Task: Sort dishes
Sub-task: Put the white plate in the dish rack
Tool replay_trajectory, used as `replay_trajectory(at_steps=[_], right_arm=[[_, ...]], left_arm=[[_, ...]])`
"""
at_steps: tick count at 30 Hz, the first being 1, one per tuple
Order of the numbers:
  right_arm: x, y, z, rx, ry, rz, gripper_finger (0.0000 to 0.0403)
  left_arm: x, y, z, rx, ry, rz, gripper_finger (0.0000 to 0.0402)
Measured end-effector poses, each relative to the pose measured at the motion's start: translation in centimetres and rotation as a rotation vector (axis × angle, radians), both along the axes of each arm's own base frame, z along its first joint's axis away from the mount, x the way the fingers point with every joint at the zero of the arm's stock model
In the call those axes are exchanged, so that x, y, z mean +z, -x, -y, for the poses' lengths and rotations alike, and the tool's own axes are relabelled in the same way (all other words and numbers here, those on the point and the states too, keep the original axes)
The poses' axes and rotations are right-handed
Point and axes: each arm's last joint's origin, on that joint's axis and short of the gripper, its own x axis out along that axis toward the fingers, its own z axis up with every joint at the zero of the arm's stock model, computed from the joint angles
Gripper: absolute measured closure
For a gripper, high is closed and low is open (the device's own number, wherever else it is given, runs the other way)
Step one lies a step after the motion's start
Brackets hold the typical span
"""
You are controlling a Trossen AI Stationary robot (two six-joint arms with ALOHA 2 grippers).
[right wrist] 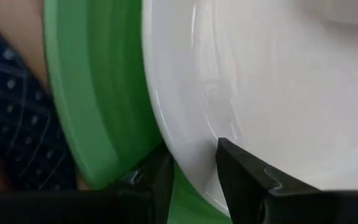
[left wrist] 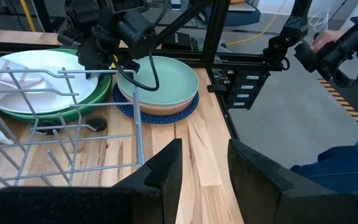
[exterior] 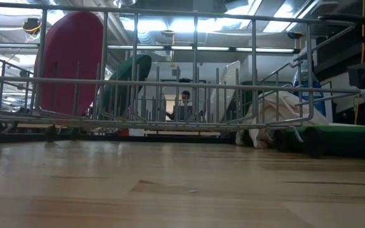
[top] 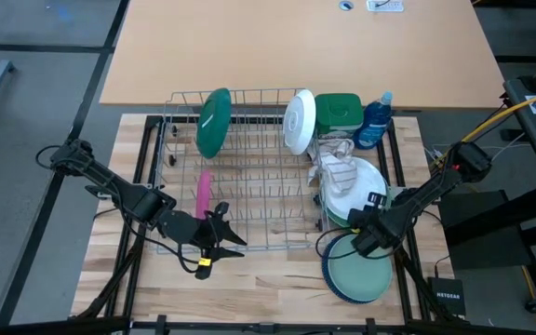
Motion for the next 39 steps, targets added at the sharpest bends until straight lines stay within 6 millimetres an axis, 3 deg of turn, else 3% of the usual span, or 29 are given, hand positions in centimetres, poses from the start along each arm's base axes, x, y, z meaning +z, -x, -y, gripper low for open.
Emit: replay_trajectory(at_steps=[8, 17, 23, 39], right_arm=[[-0.6, -0.4, -0.1, 0.015, 0.070, 0.028, 0.0286], [-0.6, -0.9, -0.1, 0.050, 0.133, 0.099, 0.0366], [-0.4, -1.1, -0.2, 0.060, 0.143, 0.122, 0.0370], [3.6, -2.7, -1.9, 0.054, 0.003, 0.051, 0.0377]], left_arm=[[0.0, 0.0, 0.0, 0.000, 0.000, 0.000, 0.0284], [0.0, 0.0, 0.0, 0.000, 0.000, 0.000, 0.0284], [0.0, 0.0, 0.0, 0.000, 0.000, 0.000, 0.0284], [0.1, 0.0, 0.0, 0.007, 0.002, 0.010, 0.0284]])
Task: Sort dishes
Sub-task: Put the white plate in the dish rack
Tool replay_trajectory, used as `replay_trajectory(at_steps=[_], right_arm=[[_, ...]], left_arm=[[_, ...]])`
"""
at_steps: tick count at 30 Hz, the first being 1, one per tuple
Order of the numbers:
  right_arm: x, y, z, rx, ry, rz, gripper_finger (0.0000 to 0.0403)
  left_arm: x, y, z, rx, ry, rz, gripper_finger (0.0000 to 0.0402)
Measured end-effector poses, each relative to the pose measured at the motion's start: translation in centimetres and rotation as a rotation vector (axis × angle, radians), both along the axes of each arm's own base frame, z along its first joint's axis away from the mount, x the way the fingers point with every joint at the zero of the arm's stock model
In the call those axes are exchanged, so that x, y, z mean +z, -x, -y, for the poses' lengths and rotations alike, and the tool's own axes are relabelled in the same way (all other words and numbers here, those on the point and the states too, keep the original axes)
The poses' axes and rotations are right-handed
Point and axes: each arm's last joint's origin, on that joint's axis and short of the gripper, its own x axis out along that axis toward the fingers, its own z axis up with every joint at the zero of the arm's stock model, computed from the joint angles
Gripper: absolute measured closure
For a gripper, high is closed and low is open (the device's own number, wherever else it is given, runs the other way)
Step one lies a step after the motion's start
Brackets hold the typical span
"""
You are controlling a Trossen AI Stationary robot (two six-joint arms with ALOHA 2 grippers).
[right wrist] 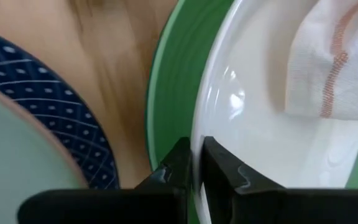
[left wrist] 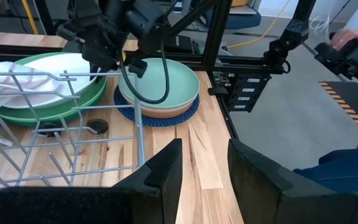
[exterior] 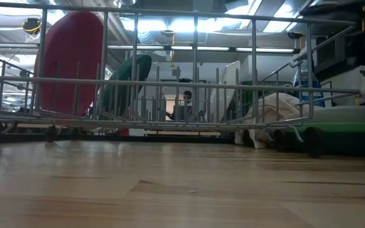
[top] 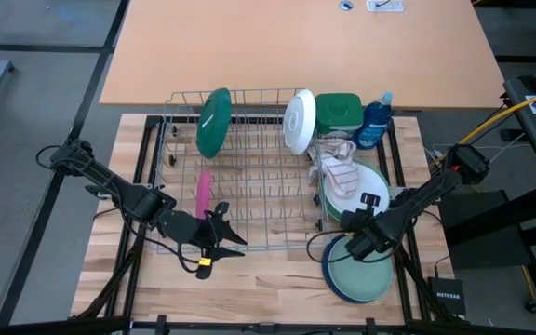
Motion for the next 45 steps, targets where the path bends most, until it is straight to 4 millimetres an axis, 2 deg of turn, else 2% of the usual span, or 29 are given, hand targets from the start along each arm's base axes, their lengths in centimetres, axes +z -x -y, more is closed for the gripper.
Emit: replay_trajectory(at_steps=[9, 16, 23, 29, 34, 45], right_arm=[[3.1, -0.8, -0.9, 0.004, -0.077, -0.024, 0.0377], [4.6, -1.3, -1.4, 0.030, -0.130, -0.024, 0.0381], [4.7, -1.3, -1.5, 0.036, -0.146, -0.033, 0.0382], [4.7, -1.3, -1.5, 0.036, -0.151, -0.037, 0.0379], [4.7, -1.3, -1.5, 0.036, -0.154, -0.036, 0.0378], [4.7, -1.2, -1.6, 0.033, -0.188, -0.067, 0.0377]], left_arm=[[0.4, -0.1, 0.0, 0.008, -0.024, 0.045, 0.0284], [1.6, -1.2, -0.7, 0.052, -0.100, 0.205, 0.0284], [1.4, -4.3, -2.5, 0.123, -0.144, 0.333, 0.0284], [-0.6, -7.6, -3.8, 0.064, -0.102, 0.357, 0.0284], [-1.0, -9.5, -4.5, 0.026, -0.061, 0.344, 0.0284], [-1.2, -10.0, -4.7, 0.006, -0.089, 0.338, 0.0284]])
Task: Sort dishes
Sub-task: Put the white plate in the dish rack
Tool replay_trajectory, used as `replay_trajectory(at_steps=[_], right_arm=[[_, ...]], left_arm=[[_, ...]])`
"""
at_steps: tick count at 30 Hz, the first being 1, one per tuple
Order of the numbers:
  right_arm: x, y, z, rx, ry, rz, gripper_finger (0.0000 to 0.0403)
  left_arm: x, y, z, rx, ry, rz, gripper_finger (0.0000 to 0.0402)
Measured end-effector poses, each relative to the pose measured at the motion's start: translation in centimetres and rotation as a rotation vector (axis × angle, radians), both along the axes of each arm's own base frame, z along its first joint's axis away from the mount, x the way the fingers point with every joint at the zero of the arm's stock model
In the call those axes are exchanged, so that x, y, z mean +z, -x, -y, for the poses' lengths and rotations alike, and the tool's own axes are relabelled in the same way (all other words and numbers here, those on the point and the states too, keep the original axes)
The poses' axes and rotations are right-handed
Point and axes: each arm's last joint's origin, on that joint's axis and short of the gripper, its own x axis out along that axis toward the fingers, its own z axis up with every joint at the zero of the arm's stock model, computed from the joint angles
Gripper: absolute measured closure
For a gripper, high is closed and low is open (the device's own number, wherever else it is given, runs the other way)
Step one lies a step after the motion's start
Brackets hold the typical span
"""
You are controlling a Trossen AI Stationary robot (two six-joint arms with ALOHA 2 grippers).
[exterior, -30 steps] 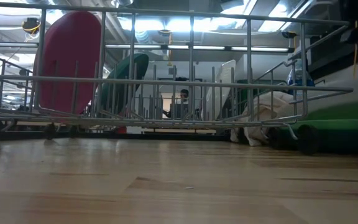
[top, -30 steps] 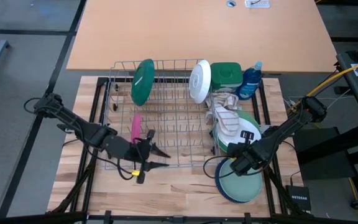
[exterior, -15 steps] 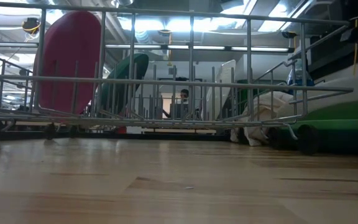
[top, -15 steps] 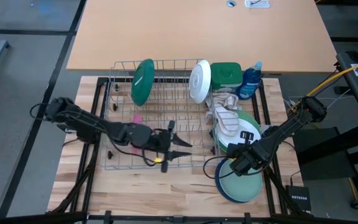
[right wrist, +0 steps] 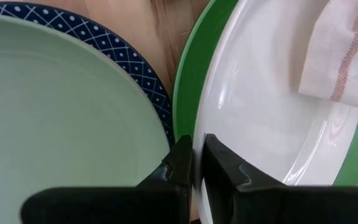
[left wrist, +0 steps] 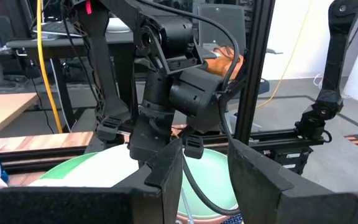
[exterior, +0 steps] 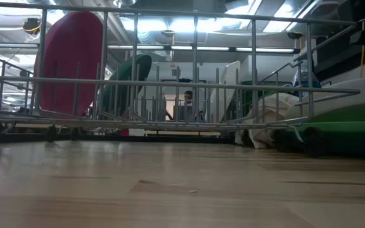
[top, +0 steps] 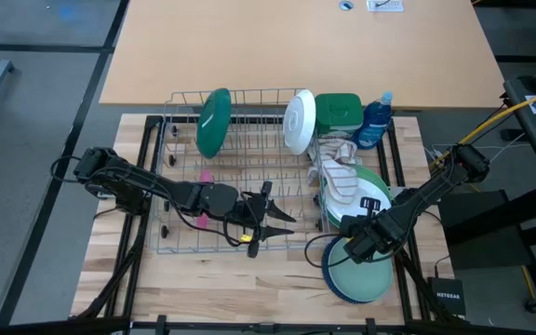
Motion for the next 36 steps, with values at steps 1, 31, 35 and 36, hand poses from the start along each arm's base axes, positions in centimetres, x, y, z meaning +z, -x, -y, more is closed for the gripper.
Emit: replay_trajectory(at_steps=[1, 31, 35, 36], right_arm=[[0.0, 0.0, 0.0, -0.002, -0.003, -0.001, 0.0377], [-1.4, 0.3, 0.7, -0.059, 0.115, 0.057, 0.0377], [-2.6, 0.9, 1.1, -0.088, 0.156, 0.045, 0.0377], [-2.8, 1.0, 1.2, -0.090, 0.163, 0.043, 0.0377]], left_arm=[[0.0, 0.0, 0.0, 0.000, 0.000, -0.001, 0.0284], [-3.0, -1.3, 1.4, -0.037, -0.102, -0.080, 0.0284], [-3.0, -1.3, 1.5, -0.039, -0.108, -0.080, 0.0284], [-3.0, -1.3, 1.5, -0.041, -0.108, -0.080, 0.0284]])
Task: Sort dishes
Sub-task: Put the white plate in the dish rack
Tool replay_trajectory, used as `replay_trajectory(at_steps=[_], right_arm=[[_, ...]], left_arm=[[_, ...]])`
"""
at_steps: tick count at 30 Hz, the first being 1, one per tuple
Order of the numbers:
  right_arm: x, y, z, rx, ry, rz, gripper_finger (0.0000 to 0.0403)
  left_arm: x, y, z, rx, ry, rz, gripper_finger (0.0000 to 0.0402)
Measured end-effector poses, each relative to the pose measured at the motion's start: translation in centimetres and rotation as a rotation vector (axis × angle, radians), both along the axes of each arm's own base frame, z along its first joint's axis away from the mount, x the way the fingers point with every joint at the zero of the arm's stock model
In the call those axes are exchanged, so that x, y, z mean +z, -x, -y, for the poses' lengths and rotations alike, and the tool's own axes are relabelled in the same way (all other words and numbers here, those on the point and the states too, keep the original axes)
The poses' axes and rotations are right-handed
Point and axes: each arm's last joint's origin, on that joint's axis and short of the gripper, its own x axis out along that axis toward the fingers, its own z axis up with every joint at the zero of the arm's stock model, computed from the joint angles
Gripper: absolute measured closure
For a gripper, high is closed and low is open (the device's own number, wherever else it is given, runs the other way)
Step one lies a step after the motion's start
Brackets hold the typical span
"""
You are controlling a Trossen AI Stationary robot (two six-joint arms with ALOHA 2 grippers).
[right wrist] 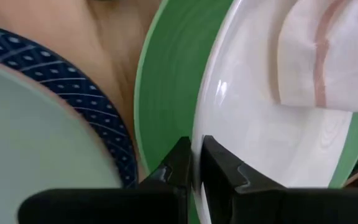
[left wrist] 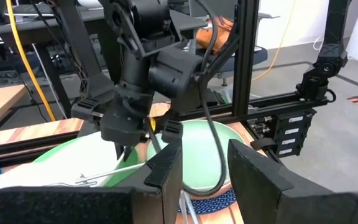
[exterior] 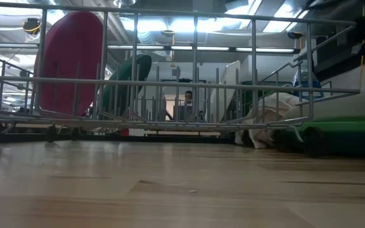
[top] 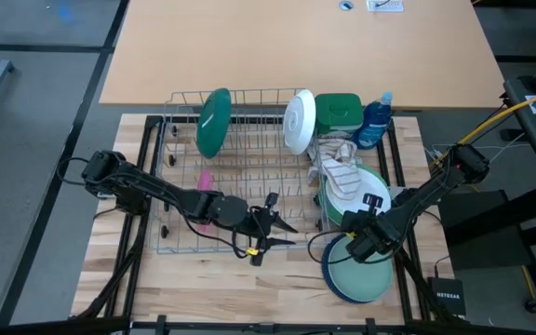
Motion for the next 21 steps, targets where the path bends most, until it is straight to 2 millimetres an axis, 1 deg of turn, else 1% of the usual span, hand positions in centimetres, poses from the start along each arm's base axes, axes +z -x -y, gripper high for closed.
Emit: replay_trajectory(at_steps=[6, 21], right_arm=[[-1.2, 0.5, 0.6, -0.008, 0.075, 0.018, 0.0377], [-2.8, 1.2, 1.6, 0.016, 0.205, 0.054, 0.0377]], left_arm=[[0.0, 0.0, 0.0, -0.001, -0.003, 0.000, 0.0284], [0.0, 0.0, 0.0, -0.003, -0.017, 0.003, 0.0284]])
